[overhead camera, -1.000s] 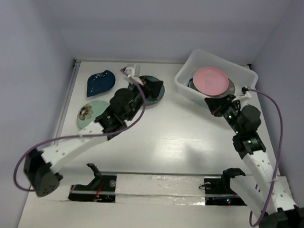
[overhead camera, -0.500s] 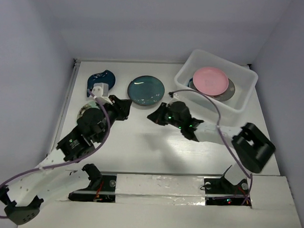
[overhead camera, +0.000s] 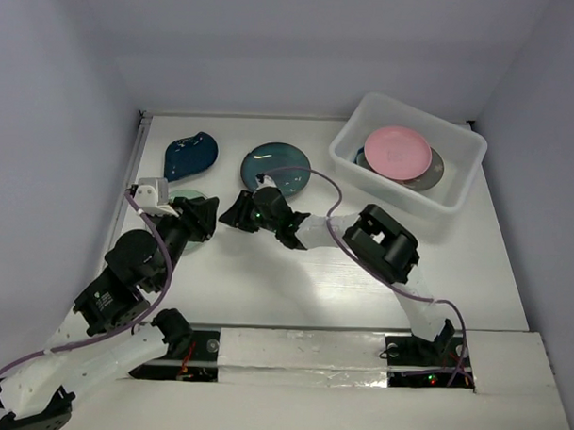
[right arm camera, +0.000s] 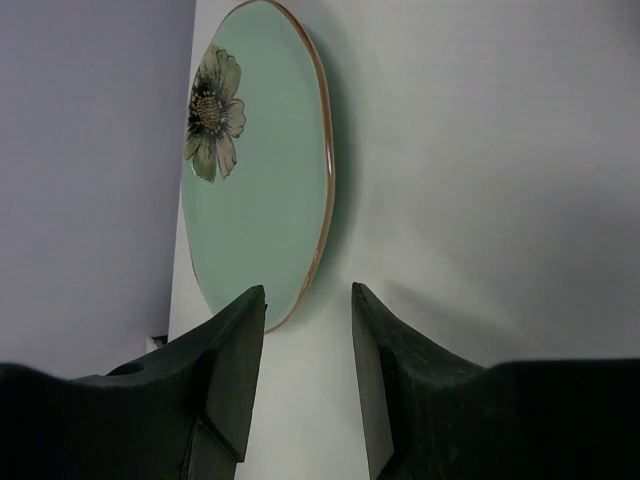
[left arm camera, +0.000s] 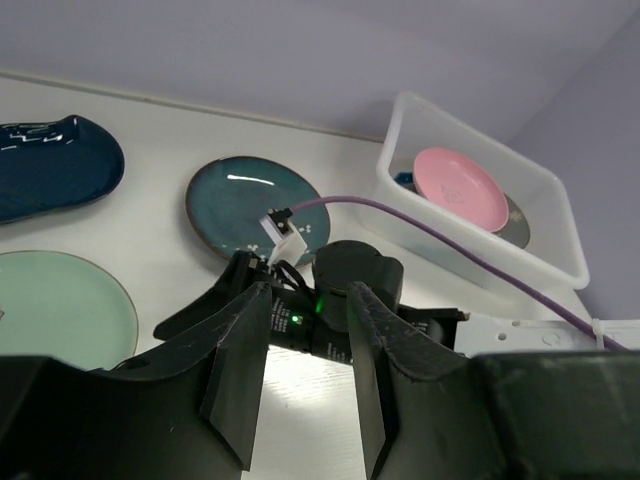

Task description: Place the plates into the plastic bin on the countertop

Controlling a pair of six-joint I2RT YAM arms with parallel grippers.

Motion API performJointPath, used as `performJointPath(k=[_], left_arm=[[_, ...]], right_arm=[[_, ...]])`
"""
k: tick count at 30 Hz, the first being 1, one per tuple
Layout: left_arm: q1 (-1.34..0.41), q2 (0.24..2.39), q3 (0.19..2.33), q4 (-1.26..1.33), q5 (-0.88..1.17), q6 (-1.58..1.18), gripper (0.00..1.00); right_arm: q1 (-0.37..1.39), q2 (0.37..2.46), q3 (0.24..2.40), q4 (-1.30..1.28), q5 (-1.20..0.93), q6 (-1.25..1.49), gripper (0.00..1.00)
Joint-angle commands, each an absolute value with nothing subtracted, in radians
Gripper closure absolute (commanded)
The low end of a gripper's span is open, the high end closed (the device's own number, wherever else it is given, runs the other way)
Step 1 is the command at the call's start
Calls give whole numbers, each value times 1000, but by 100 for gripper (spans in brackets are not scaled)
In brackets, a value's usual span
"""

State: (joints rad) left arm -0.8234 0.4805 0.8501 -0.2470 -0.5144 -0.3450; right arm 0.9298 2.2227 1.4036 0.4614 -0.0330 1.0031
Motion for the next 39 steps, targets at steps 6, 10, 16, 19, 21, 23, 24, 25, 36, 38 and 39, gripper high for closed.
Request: performJointPath(k=[6, 10, 16, 19, 21, 23, 24, 25, 36, 38, 39], left_arm=[[-779, 477, 828, -216, -442, -296, 66], [-770, 476, 827, -213, -430, -291, 66], [-739, 474, 824, -206, -410, -288, 66], [-730, 477, 821, -201, -393, -287, 66], [-721, 477, 821, -196, -385, -285, 66], [-712, 477, 819, -193, -384, -282, 66], [-712, 477, 819, -193, -382, -281, 66], [-712, 479, 818, -192, -379, -281, 66], [-684, 488, 818, -190, -385, -281, 66], [-675, 485, 816, -192, -391, -281, 66], [-675, 482, 816, -192, -393, -282, 66]], right_arm=[[973, 2388, 1629, 402, -104, 1060, 54], [982, 2451, 1700, 385, -132, 1086, 54], [982, 2491, 1707, 405, -126, 1157, 57], [982, 2505, 1709, 408, -123, 1192, 60], [982, 2508, 1698, 420, -112, 1212, 65], [982, 2503, 1681, 419, -100, 1213, 78], [982, 2490, 1671, 431, -95, 1216, 83], [982, 2481, 1639, 443, -84, 1218, 91], [991, 2139, 1358, 640, -61, 1149, 100], [991, 2021, 1310, 657, -23, 1091, 100], [979, 1982, 1290, 641, -11, 1074, 100]])
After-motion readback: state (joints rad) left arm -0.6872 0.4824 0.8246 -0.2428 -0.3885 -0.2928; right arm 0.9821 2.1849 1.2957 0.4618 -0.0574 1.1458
